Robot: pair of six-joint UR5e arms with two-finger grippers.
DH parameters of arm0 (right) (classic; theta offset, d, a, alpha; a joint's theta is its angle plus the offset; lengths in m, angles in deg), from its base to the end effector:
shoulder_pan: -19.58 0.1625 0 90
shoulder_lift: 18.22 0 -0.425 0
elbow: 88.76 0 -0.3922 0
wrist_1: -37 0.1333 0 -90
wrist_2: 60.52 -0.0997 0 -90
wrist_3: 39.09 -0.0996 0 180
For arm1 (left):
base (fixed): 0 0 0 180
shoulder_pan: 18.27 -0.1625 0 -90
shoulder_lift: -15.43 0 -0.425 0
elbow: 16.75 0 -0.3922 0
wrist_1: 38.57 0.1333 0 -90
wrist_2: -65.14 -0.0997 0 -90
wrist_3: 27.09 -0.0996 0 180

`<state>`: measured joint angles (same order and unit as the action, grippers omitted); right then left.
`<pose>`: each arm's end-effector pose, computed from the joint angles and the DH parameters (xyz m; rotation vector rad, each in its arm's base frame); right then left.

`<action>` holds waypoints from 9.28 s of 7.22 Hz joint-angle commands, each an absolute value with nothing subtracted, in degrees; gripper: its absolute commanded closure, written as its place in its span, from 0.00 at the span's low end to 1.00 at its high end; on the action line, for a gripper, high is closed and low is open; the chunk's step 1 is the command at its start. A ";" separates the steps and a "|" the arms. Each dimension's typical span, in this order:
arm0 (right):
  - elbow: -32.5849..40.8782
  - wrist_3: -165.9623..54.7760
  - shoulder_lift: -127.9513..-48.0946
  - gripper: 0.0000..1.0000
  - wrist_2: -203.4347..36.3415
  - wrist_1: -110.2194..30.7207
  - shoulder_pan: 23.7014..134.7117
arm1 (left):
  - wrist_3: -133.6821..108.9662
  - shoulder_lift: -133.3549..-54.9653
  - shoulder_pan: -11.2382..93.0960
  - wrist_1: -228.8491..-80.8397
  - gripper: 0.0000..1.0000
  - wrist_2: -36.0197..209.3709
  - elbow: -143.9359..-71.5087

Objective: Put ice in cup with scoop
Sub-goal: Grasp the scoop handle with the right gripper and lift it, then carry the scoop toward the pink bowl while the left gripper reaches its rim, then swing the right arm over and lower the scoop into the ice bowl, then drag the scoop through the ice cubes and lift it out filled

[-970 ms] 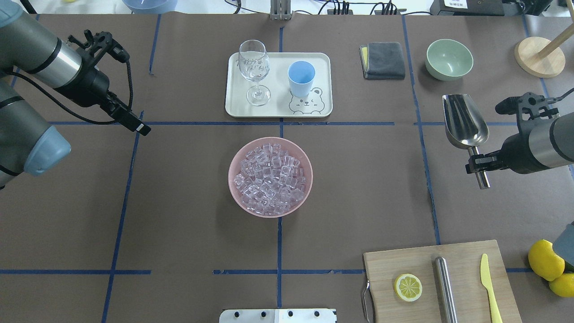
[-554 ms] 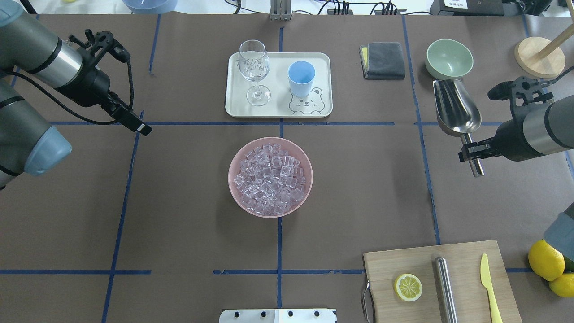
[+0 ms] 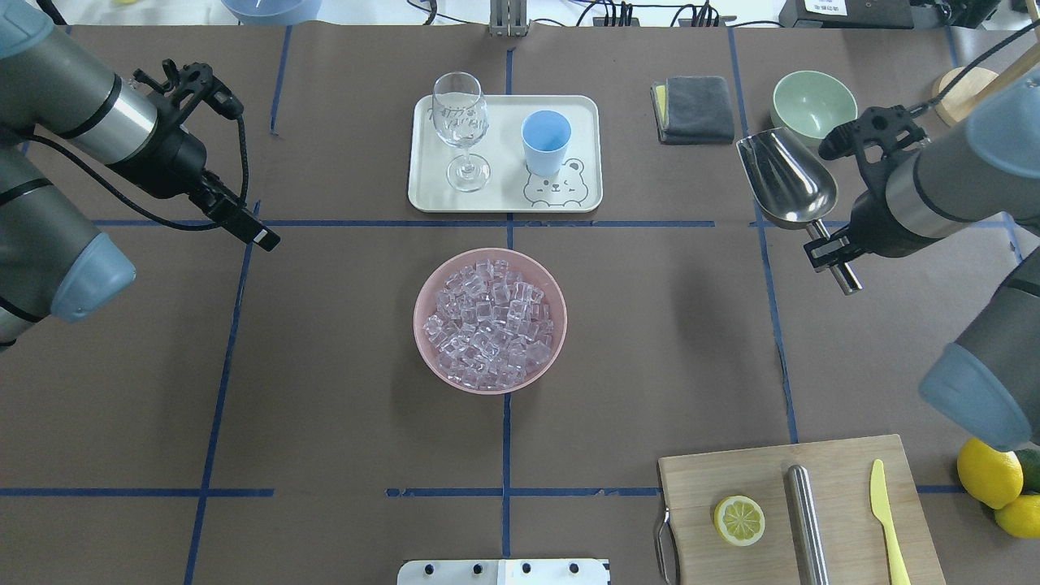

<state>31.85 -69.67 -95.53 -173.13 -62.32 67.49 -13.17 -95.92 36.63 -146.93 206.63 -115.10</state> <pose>-0.2733 -0.4443 0.3287 0.2455 -0.6576 -0.3096 0.3044 -0.5294 0.3313 0.3661 1.1104 0.7034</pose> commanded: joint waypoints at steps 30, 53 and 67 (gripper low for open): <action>25.06 -22.57 -56.89 1.00 -162.39 -113.38 55.35 | -18.04 -101.64 15.76 -202.39 0.00 185.21 -94.36; -4.39 -18.53 -41.68 1.00 -148.42 -119.53 46.82 | -17.77 -101.20 13.02 -202.57 0.00 185.73 -94.80; 13.35 -19.49 -60.30 1.00 -147.89 -99.08 44.62 | -17.95 -101.11 13.11 -202.48 0.00 185.64 -94.80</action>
